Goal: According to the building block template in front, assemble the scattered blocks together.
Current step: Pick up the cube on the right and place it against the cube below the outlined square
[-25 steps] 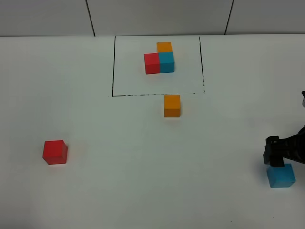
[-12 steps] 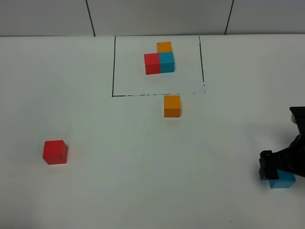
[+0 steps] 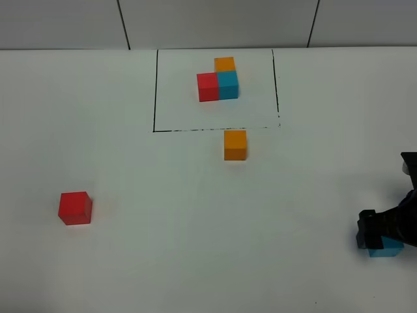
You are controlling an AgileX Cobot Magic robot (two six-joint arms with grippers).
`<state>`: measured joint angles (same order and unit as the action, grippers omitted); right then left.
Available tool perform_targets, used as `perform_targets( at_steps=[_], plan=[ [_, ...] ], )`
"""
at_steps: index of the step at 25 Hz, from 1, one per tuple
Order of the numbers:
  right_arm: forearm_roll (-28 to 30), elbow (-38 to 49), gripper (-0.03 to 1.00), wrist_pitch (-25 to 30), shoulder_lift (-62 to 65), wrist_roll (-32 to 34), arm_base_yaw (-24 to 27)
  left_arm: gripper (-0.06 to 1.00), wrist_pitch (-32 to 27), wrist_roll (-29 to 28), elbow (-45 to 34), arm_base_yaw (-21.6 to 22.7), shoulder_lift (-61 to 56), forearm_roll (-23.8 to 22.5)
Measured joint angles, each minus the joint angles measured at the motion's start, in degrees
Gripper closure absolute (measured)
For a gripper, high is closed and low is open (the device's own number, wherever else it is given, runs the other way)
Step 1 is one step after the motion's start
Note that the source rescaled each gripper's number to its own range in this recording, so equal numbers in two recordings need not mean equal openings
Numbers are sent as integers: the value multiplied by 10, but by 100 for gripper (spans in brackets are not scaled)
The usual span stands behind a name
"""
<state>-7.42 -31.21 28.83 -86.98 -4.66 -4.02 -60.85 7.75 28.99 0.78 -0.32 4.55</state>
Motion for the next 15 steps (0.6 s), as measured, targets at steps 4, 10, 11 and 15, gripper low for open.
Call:
perform_targets(
  at_steps=[4, 10, 11, 15],
  plan=[
    [-5, 0, 9, 0, -3, -14, 0, 80, 0, 0, 0, 0, 0, 0],
    [-9, 0, 13, -3, -34, -18, 0, 80, 0, 0, 0, 0, 0, 0],
    [-11, 0, 15, -4, -38, -20, 0, 80, 0, 0, 0, 0, 0, 0],
    [-15, 0, 29, -11, -47, -22, 0, 80, 0, 0, 0, 0, 0, 0]
  ],
)
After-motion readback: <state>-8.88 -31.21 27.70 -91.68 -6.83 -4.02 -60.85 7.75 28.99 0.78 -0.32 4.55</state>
